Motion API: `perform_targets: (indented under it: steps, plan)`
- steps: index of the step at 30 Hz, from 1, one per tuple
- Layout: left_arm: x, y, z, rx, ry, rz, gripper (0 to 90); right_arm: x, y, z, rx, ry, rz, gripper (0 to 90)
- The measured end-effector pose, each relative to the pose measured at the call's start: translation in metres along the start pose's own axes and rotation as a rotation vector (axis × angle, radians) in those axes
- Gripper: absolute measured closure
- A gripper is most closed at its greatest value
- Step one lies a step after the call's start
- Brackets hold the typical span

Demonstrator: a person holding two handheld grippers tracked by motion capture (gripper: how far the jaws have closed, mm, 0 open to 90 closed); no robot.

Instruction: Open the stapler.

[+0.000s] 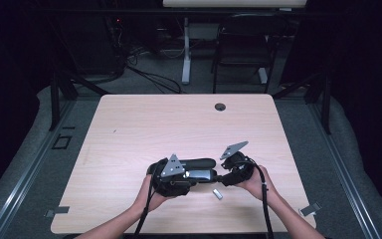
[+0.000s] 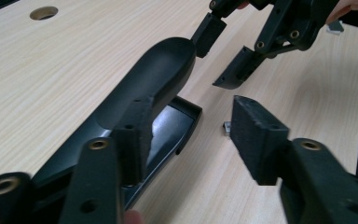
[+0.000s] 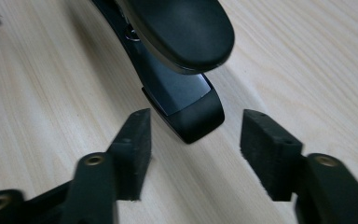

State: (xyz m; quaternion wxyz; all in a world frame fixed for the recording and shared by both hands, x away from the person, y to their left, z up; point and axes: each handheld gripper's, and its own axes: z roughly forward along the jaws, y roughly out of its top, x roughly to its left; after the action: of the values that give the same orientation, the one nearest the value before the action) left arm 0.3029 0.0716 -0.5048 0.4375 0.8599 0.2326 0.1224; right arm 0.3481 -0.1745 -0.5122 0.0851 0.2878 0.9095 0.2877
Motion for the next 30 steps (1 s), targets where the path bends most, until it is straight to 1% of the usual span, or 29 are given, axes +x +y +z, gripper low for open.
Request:
perform_targets:
  steps: [2,3,4,5,7,8,9,10,11,12,13,14,15,16,17,18,19,21,23,24,25,26,27,30]
  plan:
    - [-0.002,-0.002,0.004,0.016,-0.008,-0.006,57.7,0.002,0.000,0.002,0.003,-0.002,-0.013,51.9]
    - [-0.002,-0.003,0.006,0.021,-0.005,-0.003,59.5,0.003,0.000,0.003,0.001,-0.001,-0.020,54.1]
    - [-0.002,-0.003,0.006,0.021,-0.005,-0.003,61.5,0.003,0.000,0.003,0.001,-0.001,-0.020,54.1]
    - [-0.004,-0.005,0.009,0.032,-0.005,0.000,63.4,0.006,0.001,0.005,0.010,-0.005,-0.041,60.5]
    - [-0.005,-0.006,0.013,0.043,0.005,-0.002,66.7,0.009,0.002,0.007,0.005,-0.009,-0.057,66.0]
    - [-0.005,-0.006,0.014,0.043,0.014,-0.003,68.7,0.010,0.002,0.007,0.002,-0.012,-0.067,69.9]
    - [-0.006,-0.007,0.016,0.046,0.038,-0.002,71.7,0.011,0.002,0.008,-0.002,-0.010,-0.070,72.6]
    - [-0.006,-0.008,0.017,0.033,0.059,-0.004,76.2,0.013,0.003,0.009,0.008,-0.018,-0.079,76.3]
    - [-0.006,-0.009,0.018,0.026,0.076,-0.004,79.9,0.014,0.003,0.010,0.004,-0.023,-0.082,79.4]
    - [-0.006,-0.009,0.018,0.026,0.076,-0.004,82.8,0.015,0.003,0.011,-0.001,-0.023,-0.083,82.0]
    - [-0.004,-0.011,0.021,0.014,0.102,-0.035,85.9,0.017,0.004,0.013,-0.007,-0.033,-0.087,84.3]
    - [-0.003,-0.012,0.023,0.013,0.110,-0.053,87.9,0.018,0.004,0.014,-0.013,-0.036,-0.094,85.9]
    - [-0.002,-0.014,0.025,0.021,0.118,-0.066,90.0,0.019,0.005,0.015,-0.011,-0.040,-0.100,86.9]
    - [-0.002,-0.015,0.027,0.022,0.130,-0.079,90.0,0.020,0.005,0.017,-0.016,-0.040,-0.101,87.1]
    - [-0.002,-0.015,0.027,0.022,0.130,-0.079,90.0,0.021,0.005,0.019,-0.009,-0.045,-0.118,87.1]
    - [-0.001,-0.017,0.031,0.037,0.140,-0.087,90.0,0.022,0.005,0.022,-0.012,-0.045,-0.123,87.5]
    - [-0.002,-0.018,0.033,0.038,0.159,-0.087,90.0,0.022,0.005,0.024,-0.006,-0.044,-0.133,87.5]
    - [-0.003,-0.020,0.036,0.036,0.166,-0.086,90.0,0.023,0.005,0.028,-0.004,-0.066,-0.156,87.6]
    - [-0.006,-0.020,0.038,0.031,0.185,-0.073,90.0,0.022,0.005,0.031,-0.014,-0.067,-0.168,88.5]
    - [-0.007,-0.021,0.038,0.024,0.193,-0.069,90.0,0.023,0.006,0.032,-0.005,-0.080,-0.182,89.3]
    - [-0.008,-0.021,0.039,0.020,0.198,-0.066,90.0,0.023,0.006,0.034,-0.019,-0.081,-0.182,90.0]
    - [-0.008,-0.021,0.039,0.020,0.198,-0.066,90.0,0.023,0.006,0.036,-0.005,-0.085,-0.195,90.0]
    - [-0.008,-0.022,0.040,0.010,0.197,-0.070,90.0,0.023,0.006,0.038,-0.006,-0.085,-0.201,90.0]
    - [-0.008,-0.023,0.041,0.010,0.196,-0.078,90.0,0.024,0.004,0.043,0.002,-0.083,-0.204,90.0]
